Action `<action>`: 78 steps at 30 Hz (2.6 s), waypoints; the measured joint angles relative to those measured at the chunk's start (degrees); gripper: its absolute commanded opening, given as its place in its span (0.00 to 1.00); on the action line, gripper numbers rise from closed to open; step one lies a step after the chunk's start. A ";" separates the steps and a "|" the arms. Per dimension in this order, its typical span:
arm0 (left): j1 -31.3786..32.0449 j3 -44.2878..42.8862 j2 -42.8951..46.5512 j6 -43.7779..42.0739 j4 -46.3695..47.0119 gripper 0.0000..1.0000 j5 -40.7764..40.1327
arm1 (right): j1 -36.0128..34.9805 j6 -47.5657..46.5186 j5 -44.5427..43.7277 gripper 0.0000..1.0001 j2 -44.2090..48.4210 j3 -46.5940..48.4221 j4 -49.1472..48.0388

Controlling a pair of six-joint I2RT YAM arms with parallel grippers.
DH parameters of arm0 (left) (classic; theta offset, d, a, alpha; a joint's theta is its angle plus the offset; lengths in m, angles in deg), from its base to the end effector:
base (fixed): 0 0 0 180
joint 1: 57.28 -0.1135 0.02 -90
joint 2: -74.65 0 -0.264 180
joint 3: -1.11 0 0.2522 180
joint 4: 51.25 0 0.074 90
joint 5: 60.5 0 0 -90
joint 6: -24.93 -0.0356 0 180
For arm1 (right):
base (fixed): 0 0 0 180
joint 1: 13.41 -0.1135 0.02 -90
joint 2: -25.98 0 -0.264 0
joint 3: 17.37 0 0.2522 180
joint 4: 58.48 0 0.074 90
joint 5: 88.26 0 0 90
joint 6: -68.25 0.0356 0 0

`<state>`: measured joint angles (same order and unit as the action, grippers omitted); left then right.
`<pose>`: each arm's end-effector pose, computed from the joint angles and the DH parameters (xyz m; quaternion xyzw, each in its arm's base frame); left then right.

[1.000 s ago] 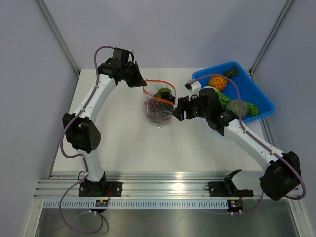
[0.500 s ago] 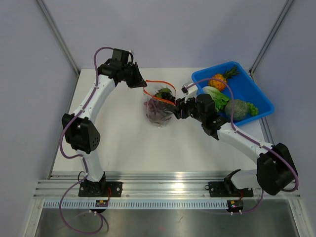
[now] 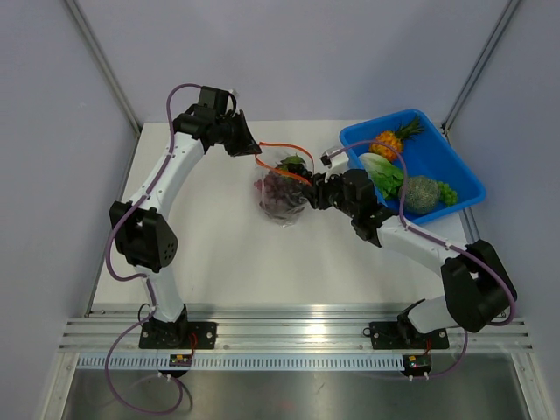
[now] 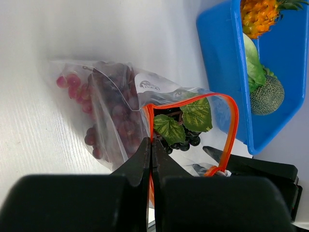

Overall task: Place the food in the zip-top bag and seal the zipper
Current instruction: Adjust the zipper food storage bag at the center of the board, then zip the zipper food storage bag at the center of the board.

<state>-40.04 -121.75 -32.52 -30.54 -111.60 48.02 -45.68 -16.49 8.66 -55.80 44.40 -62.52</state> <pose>0.3953 -0.1345 0.3582 -0.0756 0.9097 -0.2997 0.2774 0.2720 0.1768 0.2584 -0.2215 0.7665 0.2389 0.5535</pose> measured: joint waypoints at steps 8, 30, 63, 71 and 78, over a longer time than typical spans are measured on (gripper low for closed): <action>0.00 0.00 0.00 0.04 0.09 0.00 1.01 | -0.39 3.10 -6.12 0.36 0.74 -5.22 -6.19; 0.00 3.26 4.31 -2.60 -1.11 0.00 1.68 | -0.11 -4.66 -4.59 0.00 0.83 -5.33 -11.52; 13.35 13.99 16.50 -40.70 21.92 0.74 18.01 | 15.52 -20.74 55.47 0.00 -11.78 21.42 19.52; 14.34 13.03 8.13 -47.12 21.62 0.68 28.72 | 15.52 -25.55 55.74 0.00 -10.16 21.90 25.49; 15.45 12.63 6.80 -51.82 18.73 0.71 29.35 | 15.52 -26.62 55.67 0.00 -9.77 21.90 26.80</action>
<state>-24.59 -109.12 -25.72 -82.37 -92.87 77.37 -30.16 -43.11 64.33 -65.57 66.30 -35.73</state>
